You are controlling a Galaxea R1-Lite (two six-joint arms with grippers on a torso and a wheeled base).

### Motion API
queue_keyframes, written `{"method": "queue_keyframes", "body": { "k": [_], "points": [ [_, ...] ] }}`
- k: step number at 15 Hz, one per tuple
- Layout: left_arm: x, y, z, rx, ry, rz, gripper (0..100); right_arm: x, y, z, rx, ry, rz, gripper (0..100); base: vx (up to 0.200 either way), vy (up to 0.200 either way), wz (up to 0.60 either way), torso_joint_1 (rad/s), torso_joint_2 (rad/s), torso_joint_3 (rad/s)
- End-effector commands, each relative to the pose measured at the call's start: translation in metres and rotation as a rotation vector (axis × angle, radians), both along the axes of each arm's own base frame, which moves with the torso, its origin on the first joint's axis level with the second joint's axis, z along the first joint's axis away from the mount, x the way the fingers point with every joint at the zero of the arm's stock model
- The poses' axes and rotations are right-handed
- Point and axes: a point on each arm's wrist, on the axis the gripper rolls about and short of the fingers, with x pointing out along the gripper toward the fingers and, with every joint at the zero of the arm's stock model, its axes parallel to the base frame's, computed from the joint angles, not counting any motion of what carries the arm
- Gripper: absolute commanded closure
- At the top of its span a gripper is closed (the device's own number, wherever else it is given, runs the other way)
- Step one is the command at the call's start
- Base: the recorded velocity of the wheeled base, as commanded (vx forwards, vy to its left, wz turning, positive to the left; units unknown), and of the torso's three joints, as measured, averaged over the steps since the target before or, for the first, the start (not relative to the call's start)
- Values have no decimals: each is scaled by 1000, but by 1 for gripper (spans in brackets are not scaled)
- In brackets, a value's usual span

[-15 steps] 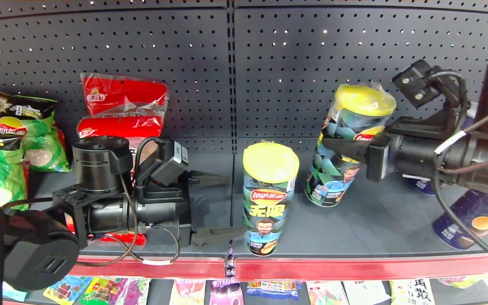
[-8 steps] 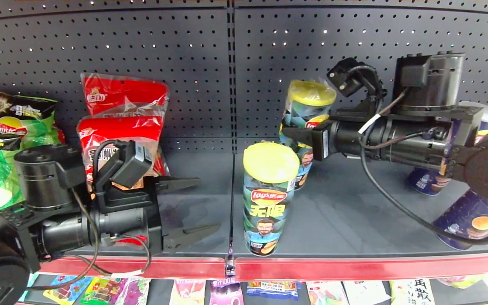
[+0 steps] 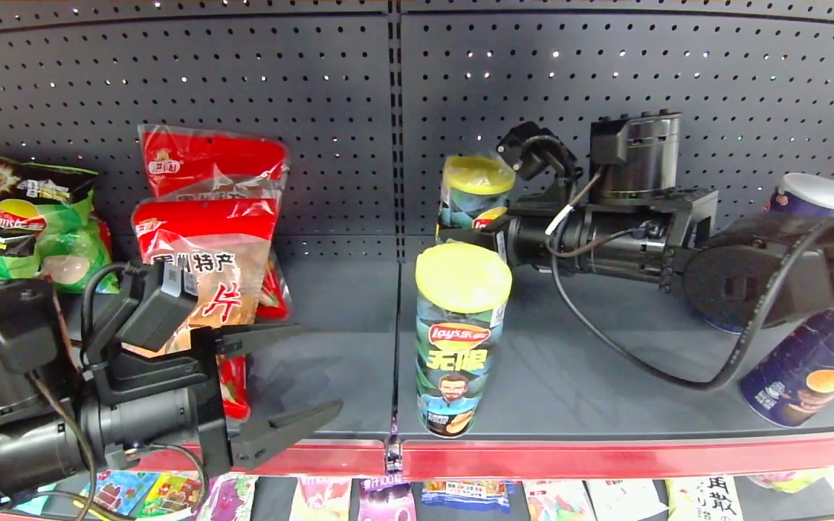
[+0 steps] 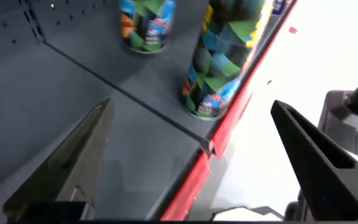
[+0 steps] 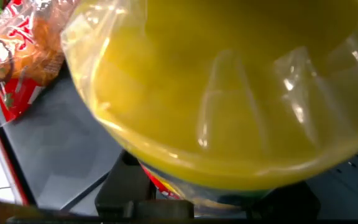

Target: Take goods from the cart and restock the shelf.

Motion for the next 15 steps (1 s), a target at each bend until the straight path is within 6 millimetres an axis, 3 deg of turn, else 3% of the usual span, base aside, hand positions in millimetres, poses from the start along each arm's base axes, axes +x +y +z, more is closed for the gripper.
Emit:
{"method": "queue_keyframes", "body": {
  "k": [1, 15],
  "points": [
    [-5, 2, 2, -5, -11, 1, 0, 10, 7, -7, -5, 7, 1, 100, 0, 0, 0, 0, 0, 0],
    [-5, 3, 1, -14, 10, 6, 0, 10, 10, -12, -18, 20, 0, 100, 0, 0, 0, 0, 0, 0]
  ]
}}
